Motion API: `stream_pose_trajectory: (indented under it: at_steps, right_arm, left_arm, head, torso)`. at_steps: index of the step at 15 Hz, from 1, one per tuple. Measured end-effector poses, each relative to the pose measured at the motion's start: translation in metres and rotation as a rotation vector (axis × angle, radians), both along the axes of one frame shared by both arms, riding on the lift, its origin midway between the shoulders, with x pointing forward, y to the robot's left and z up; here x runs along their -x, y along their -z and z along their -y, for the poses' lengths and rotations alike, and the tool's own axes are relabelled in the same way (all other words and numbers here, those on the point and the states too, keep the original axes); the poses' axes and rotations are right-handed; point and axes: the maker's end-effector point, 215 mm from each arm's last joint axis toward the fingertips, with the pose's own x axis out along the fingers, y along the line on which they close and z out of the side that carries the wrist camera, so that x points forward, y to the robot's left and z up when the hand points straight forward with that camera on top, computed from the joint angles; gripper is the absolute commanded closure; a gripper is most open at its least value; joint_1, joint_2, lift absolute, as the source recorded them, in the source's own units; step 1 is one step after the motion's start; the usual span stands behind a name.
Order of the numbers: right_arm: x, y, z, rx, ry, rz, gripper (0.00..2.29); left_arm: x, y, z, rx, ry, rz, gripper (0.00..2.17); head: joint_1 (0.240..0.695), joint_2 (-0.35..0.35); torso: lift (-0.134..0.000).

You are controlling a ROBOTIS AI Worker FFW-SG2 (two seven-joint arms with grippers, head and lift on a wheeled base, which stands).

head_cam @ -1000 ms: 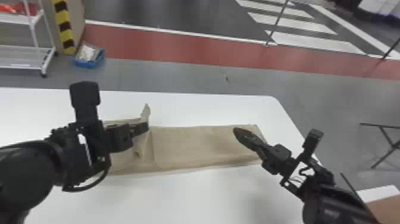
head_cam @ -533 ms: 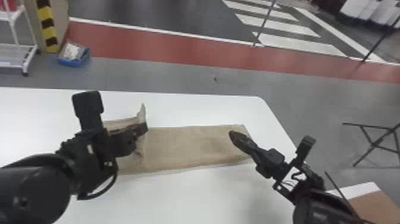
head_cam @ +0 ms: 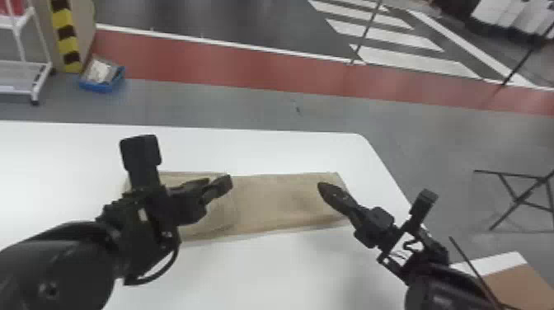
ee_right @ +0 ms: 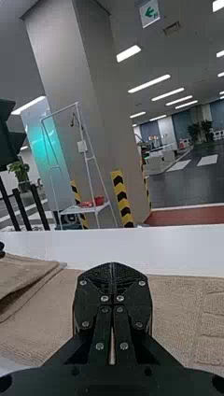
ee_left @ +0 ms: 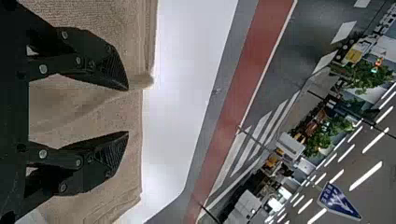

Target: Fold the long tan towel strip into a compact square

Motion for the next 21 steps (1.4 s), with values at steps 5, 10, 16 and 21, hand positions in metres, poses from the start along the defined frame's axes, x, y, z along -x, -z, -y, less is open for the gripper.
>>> stream_pose_trajectory:
  at_steps: [5,10,16,21]
  right_arm:
    - [-0.005,-0.004,-0.020,-0.007,0.008,-0.026,0.55]
    - [-0.019,-0.001,-0.088,0.060,0.026,-0.143,0.46]
    - [-0.027,0.027,-0.177,0.115,0.058,-0.280,0.55]
    - [-0.031,0.041,-0.202,0.216,0.118,-0.321,0.57]
  left_arm:
    - [0.000,-0.019,-0.002,0.047,0.001,0.025,0.03]
    - [-0.027,-0.022,-0.109,-0.034,-0.119,0.113,0.03]
    - [0.000,-0.003,-0.207,-0.088,-0.174,0.135,0.03]
    - [0.022,0.005,-0.222,-0.063,-0.180,0.135,0.03]
  head:
    - [0.695,-0.350]
    - [0.695,-0.244]
    - [0.695,-0.034]
    - [0.695,0.017]
  torso:
    - [-0.124]
    - [-0.124]
    - [-0.124]
    - [-0.124]
